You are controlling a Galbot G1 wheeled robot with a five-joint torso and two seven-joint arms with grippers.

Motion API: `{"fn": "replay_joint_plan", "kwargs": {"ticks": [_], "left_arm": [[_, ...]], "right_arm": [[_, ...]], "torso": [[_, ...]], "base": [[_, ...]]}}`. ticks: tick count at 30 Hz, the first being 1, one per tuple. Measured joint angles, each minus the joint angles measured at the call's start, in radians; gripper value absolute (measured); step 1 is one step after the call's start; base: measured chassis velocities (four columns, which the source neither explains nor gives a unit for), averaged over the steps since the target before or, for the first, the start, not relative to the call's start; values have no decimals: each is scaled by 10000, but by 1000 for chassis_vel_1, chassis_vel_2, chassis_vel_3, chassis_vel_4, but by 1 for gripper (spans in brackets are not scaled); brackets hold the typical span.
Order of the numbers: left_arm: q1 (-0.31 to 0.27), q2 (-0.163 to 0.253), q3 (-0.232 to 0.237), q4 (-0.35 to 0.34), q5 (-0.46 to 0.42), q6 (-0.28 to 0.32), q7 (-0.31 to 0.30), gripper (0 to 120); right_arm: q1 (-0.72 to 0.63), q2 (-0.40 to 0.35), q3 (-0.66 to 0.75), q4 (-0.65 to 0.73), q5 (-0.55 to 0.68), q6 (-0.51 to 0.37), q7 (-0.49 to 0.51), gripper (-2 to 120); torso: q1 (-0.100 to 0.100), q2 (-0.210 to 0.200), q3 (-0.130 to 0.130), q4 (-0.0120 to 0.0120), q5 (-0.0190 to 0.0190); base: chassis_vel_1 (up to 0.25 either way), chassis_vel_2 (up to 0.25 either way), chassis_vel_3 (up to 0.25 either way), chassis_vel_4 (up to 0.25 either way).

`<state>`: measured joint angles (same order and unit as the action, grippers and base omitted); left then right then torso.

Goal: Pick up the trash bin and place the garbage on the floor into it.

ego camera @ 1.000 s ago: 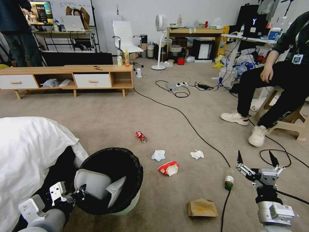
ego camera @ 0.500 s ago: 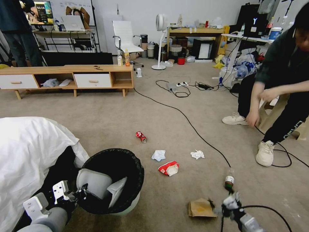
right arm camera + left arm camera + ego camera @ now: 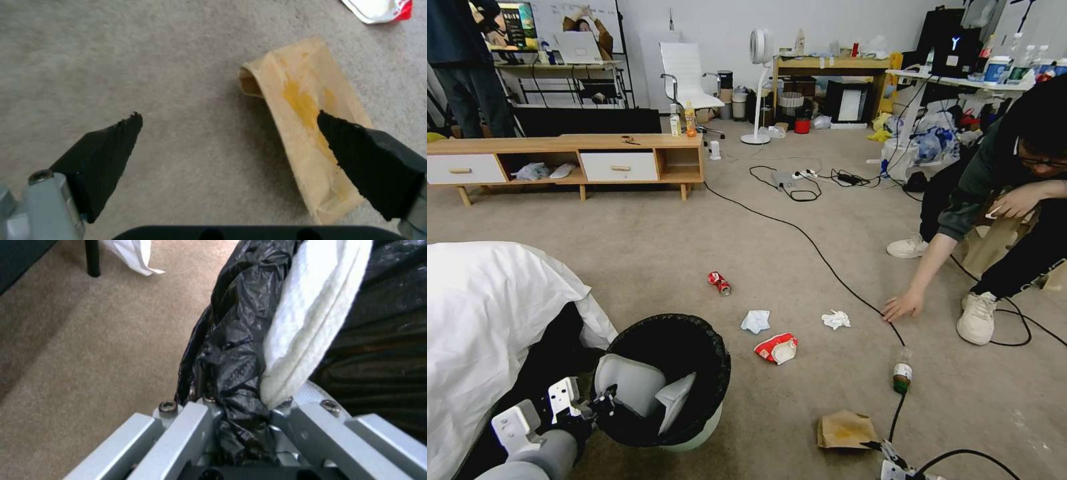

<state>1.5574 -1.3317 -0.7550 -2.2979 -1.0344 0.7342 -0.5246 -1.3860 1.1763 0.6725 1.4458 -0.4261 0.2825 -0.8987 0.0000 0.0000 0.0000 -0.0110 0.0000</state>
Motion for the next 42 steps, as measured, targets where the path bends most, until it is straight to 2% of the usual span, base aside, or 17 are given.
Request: {"fn": "replay_joint_plan", "kwargs": {"ticks": [2,7,21,26,33,42], "left_arm": [[22,4,7,30,21,-19,30,5],[51,-25,56,52,63,-58,71,5],[160,-91,63,137,206,-164,189,5],[173,-149,68,189,264,-195,210,5],[287,-170,15,236,307,-249,273,5],[302,-195,10,280,359,-285,290,5]], "right_arm": [[326,193,-40,-385,-619,300,582,100],[819,375,-130,-843,-1353,679,1033,100],[2191,697,-497,-2265,-1641,974,1711,100],[2748,880,-614,-3202,-1880,1110,1991,100],[3116,1079,-648,-4145,-2256,1284,2343,100],[3266,1193,-614,-4710,-2435,1393,2667,100]], "torso": [[0,0,0,-1,0],[0,0,0,2,-1],[0,0,0,1,-1],[0,0,0,1,-1],[0,-1,0,0,0],[0,0,0,0,-3]], "base": [[0,0,0,0],[0,0,0,0],[0,0,0,0],[0,0,0,0],[0,0,0,0],[0,0,0,0]]}}
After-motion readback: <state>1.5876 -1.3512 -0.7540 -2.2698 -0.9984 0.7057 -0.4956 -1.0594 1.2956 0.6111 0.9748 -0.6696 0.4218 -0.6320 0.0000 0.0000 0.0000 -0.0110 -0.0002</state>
